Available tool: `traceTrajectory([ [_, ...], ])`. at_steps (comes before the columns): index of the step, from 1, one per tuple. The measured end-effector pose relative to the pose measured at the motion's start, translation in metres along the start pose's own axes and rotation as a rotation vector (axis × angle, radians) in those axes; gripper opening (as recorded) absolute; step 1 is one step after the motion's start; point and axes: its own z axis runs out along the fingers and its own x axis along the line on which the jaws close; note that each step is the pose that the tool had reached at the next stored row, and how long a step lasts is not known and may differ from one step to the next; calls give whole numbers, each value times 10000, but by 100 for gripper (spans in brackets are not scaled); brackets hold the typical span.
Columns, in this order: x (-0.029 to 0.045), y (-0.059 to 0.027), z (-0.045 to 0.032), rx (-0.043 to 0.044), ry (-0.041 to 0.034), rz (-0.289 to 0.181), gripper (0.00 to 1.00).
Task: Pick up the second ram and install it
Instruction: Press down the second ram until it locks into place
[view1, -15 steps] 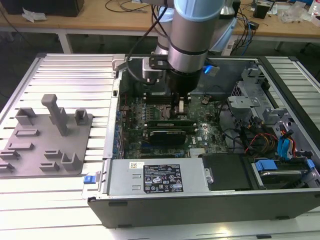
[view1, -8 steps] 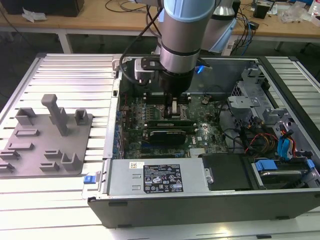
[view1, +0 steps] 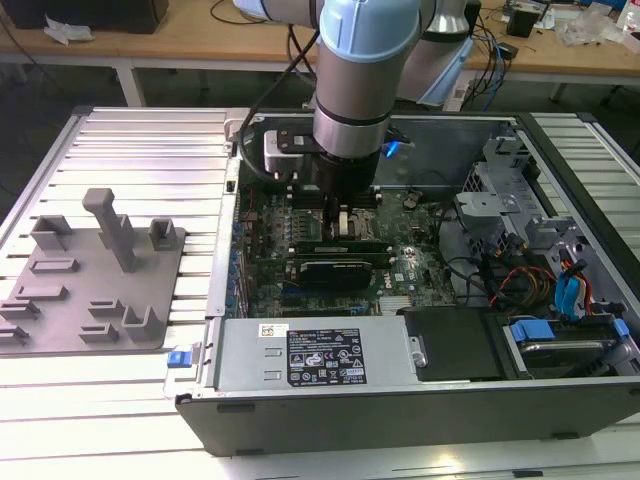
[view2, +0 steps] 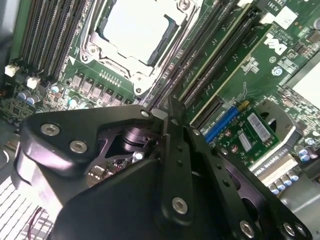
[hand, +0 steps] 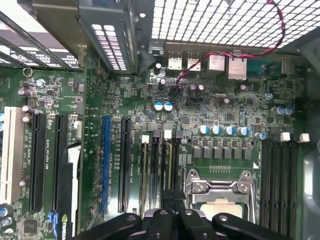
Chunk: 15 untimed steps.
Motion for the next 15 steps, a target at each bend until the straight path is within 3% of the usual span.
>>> traceTrajectory([
  [15,3,0,49,2,-2,1,8],
])
